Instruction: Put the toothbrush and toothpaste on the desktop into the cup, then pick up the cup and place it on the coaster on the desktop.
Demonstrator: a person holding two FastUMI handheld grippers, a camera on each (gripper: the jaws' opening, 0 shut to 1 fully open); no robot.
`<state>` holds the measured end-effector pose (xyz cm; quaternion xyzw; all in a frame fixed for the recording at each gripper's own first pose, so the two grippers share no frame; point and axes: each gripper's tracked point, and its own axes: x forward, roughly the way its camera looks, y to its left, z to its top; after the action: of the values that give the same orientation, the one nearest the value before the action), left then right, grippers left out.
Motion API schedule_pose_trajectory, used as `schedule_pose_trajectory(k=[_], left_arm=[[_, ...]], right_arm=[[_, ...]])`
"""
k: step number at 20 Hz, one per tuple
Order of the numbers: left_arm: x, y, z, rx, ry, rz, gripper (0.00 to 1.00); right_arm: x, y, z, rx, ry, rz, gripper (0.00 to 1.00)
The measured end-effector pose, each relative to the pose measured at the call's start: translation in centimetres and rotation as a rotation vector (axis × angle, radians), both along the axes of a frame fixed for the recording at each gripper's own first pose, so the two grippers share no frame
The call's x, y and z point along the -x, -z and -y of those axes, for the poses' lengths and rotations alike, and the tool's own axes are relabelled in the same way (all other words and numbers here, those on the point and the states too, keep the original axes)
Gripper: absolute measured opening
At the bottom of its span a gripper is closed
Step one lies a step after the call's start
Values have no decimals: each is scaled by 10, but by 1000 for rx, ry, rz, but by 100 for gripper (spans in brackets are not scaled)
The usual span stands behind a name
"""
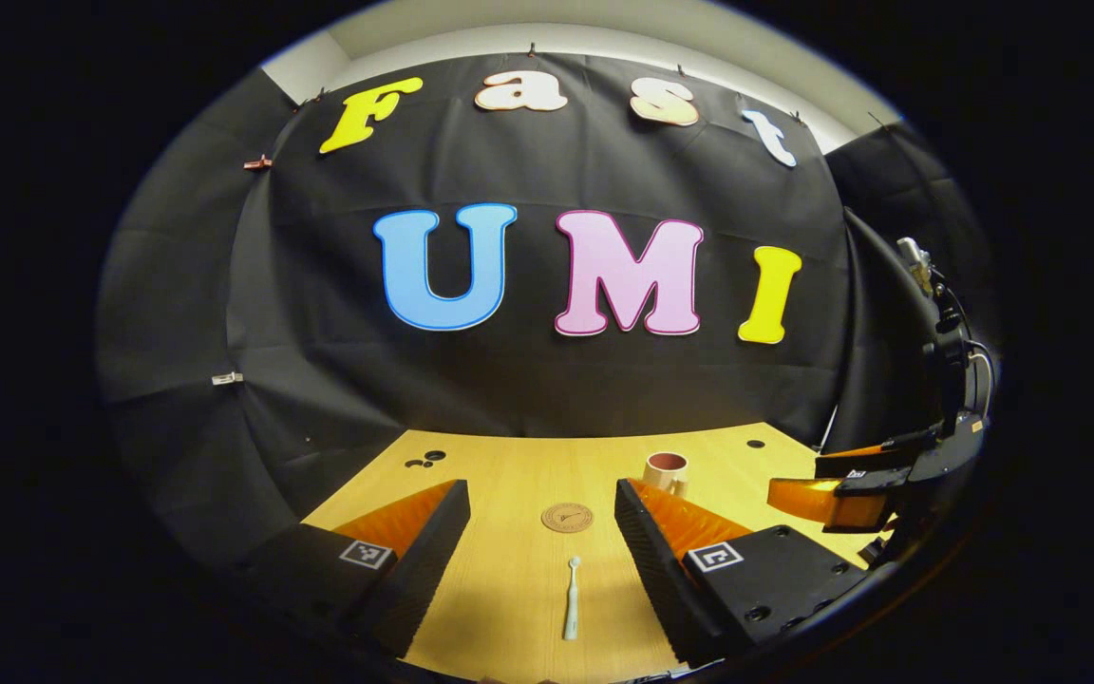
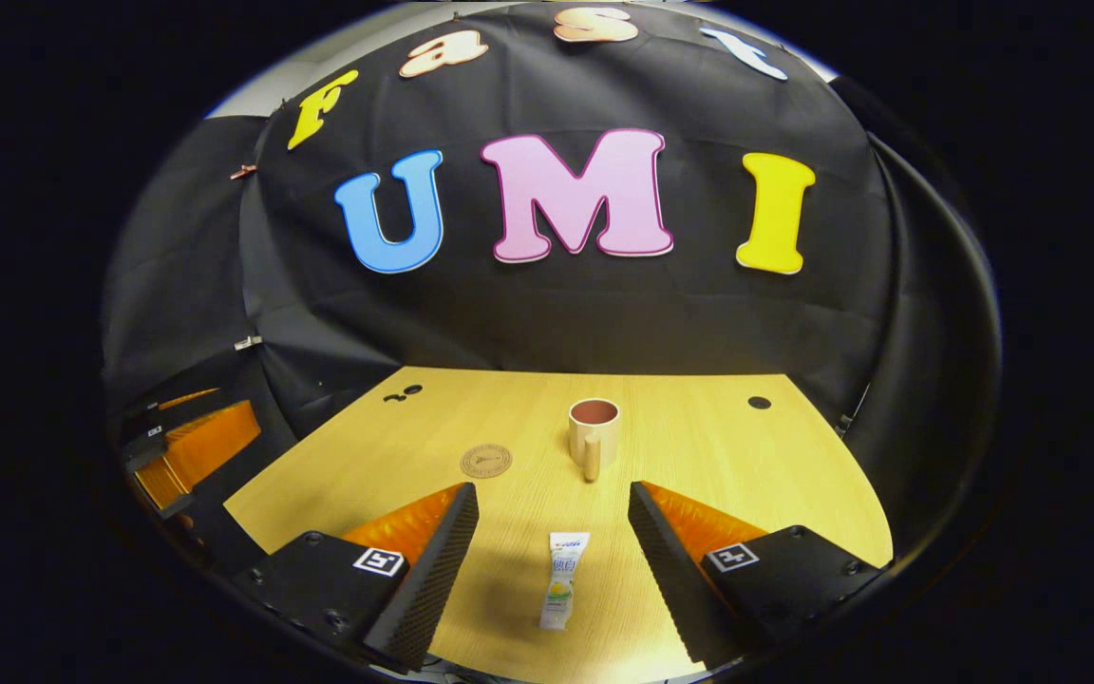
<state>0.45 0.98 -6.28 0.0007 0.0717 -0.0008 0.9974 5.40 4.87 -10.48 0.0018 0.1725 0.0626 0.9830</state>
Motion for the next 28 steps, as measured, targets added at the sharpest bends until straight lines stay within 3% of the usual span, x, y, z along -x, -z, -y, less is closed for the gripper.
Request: schedule_pose_trajectory(k=[7, 17, 21, 28], left_arm=[[0, 36, -8, 28, -76, -100, 97], [-4, 78, -25, -9, -225, -224, 97], [-6, 87, -26, -27, -250, -261, 97], [-8, 98, -27, -44, -257, -300, 96]], right_arm=[[-24, 72, -5, 34, -37, -245, 98], [-47, 171, 5, 86, -77, -531, 99], [-53, 199, 7, 142, -105, -598, 99], [-50, 227, 14, 168, -75, -692, 99]])
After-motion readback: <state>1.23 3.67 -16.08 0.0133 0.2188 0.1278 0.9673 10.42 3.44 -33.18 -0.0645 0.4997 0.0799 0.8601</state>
